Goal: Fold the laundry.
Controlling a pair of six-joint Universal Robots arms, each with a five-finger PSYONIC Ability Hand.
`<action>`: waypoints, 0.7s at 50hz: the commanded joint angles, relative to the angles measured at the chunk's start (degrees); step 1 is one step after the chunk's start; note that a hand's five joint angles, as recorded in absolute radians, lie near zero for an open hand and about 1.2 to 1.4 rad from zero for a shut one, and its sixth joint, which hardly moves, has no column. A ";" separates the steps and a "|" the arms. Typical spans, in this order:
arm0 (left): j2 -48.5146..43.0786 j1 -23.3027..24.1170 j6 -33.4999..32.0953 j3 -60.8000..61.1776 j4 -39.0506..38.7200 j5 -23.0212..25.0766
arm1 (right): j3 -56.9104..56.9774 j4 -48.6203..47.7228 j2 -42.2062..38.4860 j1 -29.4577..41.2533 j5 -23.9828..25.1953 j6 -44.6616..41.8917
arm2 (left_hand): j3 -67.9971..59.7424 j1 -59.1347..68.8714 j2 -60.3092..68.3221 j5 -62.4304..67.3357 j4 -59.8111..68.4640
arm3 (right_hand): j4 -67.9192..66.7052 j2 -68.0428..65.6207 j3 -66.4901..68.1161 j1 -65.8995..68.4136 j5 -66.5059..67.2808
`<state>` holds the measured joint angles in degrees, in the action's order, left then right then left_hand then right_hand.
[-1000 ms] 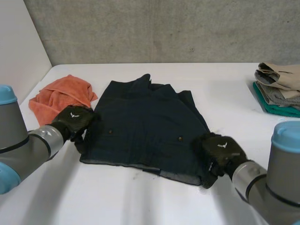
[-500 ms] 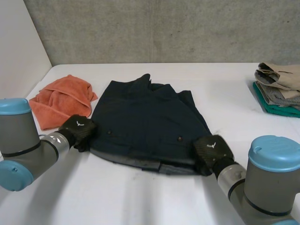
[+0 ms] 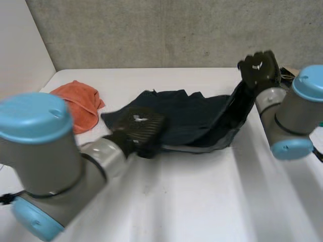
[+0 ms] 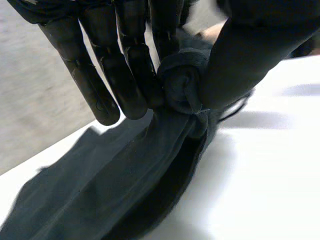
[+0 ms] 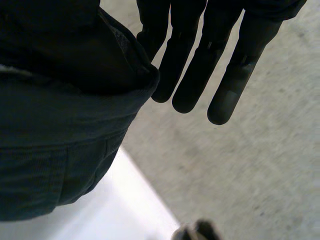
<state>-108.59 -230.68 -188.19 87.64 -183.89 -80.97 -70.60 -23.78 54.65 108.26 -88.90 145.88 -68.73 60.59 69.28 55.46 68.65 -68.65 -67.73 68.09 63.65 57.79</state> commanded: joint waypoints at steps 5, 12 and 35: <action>-21.38 17.54 4.58 -21.09 -0.33 -7.89 | 13.38 -9.09 -15.79 -2.00 3.55 0.01 | -11.27 19.41 10.72 14.54 11.35 | -11.35 -12.27 11.91 16.35 12.21; -24.04 18.69 6.34 -23.04 -1.13 -7.54 | 12.78 -6.20 -16.78 -3.49 0.49 0.28 | 49.87 -41.74 -50.43 -46.60 -49.80 | 53.93 53.02 -53.38 -48.94 -53.07; -1.00 -9.51 -4.45 0.16 -0.42 1.25 | -18.31 31.69 18.90 -4.11 -1.02 5.97 | 52.79 -44.66 -53.35 -49.52 -52.71 | 56.90 55.99 -56.34 -51.90 -56.04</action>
